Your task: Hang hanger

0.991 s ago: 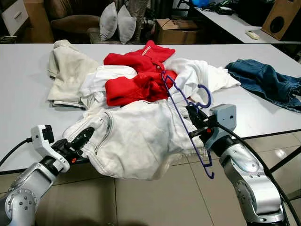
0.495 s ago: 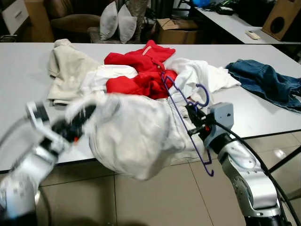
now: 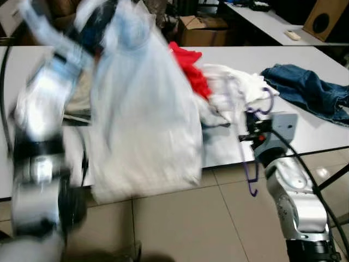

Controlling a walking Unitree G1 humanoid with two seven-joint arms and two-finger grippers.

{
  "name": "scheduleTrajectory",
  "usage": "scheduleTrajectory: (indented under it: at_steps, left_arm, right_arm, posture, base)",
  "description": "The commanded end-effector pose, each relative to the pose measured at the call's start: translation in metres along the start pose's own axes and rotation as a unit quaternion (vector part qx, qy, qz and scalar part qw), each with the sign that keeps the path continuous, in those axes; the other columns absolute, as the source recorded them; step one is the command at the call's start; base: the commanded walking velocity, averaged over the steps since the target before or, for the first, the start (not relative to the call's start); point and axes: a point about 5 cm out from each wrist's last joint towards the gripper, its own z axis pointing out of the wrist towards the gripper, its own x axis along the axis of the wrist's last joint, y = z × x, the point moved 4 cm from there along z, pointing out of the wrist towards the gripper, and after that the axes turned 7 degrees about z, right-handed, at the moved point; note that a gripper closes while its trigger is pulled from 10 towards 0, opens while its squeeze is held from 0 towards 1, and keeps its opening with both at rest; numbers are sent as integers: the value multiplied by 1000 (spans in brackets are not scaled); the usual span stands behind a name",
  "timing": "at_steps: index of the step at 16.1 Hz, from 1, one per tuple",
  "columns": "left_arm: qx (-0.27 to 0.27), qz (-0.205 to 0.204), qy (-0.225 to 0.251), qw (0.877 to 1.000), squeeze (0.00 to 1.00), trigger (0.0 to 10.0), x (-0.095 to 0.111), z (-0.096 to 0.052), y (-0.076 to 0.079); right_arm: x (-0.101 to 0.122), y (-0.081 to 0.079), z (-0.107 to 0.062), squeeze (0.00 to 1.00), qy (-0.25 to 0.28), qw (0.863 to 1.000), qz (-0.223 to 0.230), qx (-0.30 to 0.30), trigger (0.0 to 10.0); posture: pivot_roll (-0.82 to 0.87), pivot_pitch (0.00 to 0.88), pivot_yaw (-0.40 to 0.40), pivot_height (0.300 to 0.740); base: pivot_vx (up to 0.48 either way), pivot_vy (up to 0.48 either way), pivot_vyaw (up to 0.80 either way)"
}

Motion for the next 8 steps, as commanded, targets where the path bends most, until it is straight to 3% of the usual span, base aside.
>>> scheduleTrajectory:
  at_steps: [1,3,4,7,8]
  left_arm:
    - [-52,66,82,993,0,0,53,24,22]
    - [-99,98,161,977,0,0,106,51,48]
    - [-117,108,190,969,0,0,125,57,59]
    - [-143,149,267,941,0,0,165,61,77]
    - [-165,163,254,939,0,0,157,63,81]
  right_arm:
    - [3,9,1,0,8,1000,-4,-23,10000]
    - [3,9,1,0,11,1000,-3,-29,10000]
    - [2,9,0,0,11,999,-3,-30,10000]
    - [-2,4,-1,0,10,999,-1,-31,10000]
    - [-2,4,0,0,10,999,-2,-31,10000]
  posture:
    - [-119,0,-39,740]
    - [-124,0,-26,740]
    - [-124,0,-22,740]
    - [-123,0,-21,740]
    - [-122,0,-19,740]
  base:
    - [0,0,0]
    - [0,0,0]
    - [0,0,0]
    - [0,0,0]
    - [0,0,0]
